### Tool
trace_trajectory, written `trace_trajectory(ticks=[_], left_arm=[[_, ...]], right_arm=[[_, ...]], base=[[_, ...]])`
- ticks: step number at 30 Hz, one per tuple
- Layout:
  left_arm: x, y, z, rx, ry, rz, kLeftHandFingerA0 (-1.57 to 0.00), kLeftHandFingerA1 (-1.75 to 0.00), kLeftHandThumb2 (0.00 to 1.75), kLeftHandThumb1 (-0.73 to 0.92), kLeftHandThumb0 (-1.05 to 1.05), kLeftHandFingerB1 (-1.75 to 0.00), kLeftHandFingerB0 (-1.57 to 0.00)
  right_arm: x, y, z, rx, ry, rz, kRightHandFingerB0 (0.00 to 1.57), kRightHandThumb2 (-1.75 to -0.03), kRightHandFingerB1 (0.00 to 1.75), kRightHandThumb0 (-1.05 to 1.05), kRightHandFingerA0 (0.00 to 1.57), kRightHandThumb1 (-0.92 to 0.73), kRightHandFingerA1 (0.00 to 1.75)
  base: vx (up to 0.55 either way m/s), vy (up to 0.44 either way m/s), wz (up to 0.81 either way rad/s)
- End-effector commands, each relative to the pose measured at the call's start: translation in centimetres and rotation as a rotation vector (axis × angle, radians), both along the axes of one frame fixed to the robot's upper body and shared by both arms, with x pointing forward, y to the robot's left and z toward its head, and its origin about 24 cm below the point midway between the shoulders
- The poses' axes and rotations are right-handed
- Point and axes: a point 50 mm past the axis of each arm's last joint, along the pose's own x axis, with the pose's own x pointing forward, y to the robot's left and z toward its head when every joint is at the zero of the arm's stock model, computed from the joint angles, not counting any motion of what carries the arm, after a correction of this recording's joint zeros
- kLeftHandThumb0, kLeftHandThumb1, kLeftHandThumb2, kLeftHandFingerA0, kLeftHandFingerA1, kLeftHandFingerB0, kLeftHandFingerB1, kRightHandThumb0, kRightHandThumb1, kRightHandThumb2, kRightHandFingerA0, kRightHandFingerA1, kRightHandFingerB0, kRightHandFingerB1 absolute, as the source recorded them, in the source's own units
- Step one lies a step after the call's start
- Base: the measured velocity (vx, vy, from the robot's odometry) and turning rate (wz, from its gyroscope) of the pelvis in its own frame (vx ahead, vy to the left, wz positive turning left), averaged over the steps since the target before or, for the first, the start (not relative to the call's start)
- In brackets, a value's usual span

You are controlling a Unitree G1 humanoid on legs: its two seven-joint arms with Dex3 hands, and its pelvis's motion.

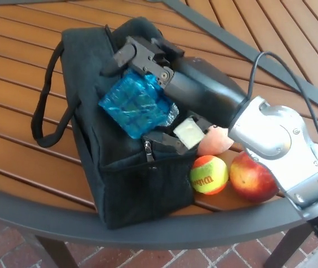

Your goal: Pick up a rubric cube, an apple, a tennis ball, a soft toy, a bottle from the table and put it into the lunch box one by one

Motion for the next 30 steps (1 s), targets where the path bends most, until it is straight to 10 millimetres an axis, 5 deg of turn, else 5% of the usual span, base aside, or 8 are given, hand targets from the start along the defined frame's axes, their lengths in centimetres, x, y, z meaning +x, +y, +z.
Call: trace_trajectory(ticks=[1,3,4,11,12,23,24,30], left_arm=[[0.0,0.5,0.5,0.037,-0.038,-0.012,-1.11,-1.31,1.34,0.47,0.18,-1.16,-0.99],[0.0,0.5,0.5,0.037,-0.038,-0.013,-1.11,-1.31,1.34,0.47,0.18,-1.16,-0.99],[0.1,0.4,0.4,0.029,-0.039,-0.002,-1.10,-1.34,1.34,0.48,0.19,-1.17,-0.98],[0.1,0.3,0.5,0.028,-0.044,-0.012,-1.11,-1.35,1.44,0.43,0.22,-1.18,-0.98],[0.0,0.3,0.5,0.028,-0.038,-0.014,-1.11,-1.33,1.33,0.46,0.17,-1.16,-0.97],[-0.2,0.3,0.2,0.026,-0.026,-0.014,-1.15,-1.20,1.23,0.52,0.21,-1.08,-1.02],[-0.4,0.3,0.2,0.029,-0.019,-0.021,-1.11,-1.17,1.19,0.51,0.18,-1.04,-0.97],[-0.8,0.1,0.3,0.026,-0.010,-0.027,-0.98,-1.37,1.35,0.44,0.18,-1.15,-0.93]], right_arm=[[0.8,-1.3,-2.0,-0.135,0.059,-0.065,0.80,-1.06,1.43,-0.12,0.88,-0.54,1.69],[0.8,-1.3,-2.0,-0.137,0.059,-0.066,0.80,-1.06,1.43,-0.12,0.88,-0.54,1.69],[0.9,-1.2,-2.0,-0.137,0.053,-0.061,0.73,-0.91,0.62,-0.15,0.87,-0.61,1.28],[1.4,-0.4,-1.4,-0.140,0.018,-0.064,0.76,-0.85,0.77,-0.17,0.90,-0.59,1.60],[1.7,-0.2,-1.0,-0.121,0.027,-0.073,0.69,-1.00,1.52,-0.11,0.84,-0.60,1.71],[2.3,1.5,0.1,-0.013,0.010,-0.092,0.87,-1.14,1.20,-0.14,1.18,-0.55,1.40],[2.6,1.5,0.4,-0.028,-0.005,-0.126,0.67,-0.79,0.65,-0.04,0.47,-0.59,1.04],[3.4,1.3,1.0,-0.098,-0.066,-0.226,0.22,-1.00,0.54,-0.11,0.10,-0.48,0.54]], base=[[0.00,0.000,0.00],[0.00,0.000,0.00],[0.00,0.000,0.00],[0.00,0.000,0.00],[0.00,0.000,0.00],[0.00,0.000,0.00],[0.00,0.000,0.00],[0.00,0.000,0.00]])
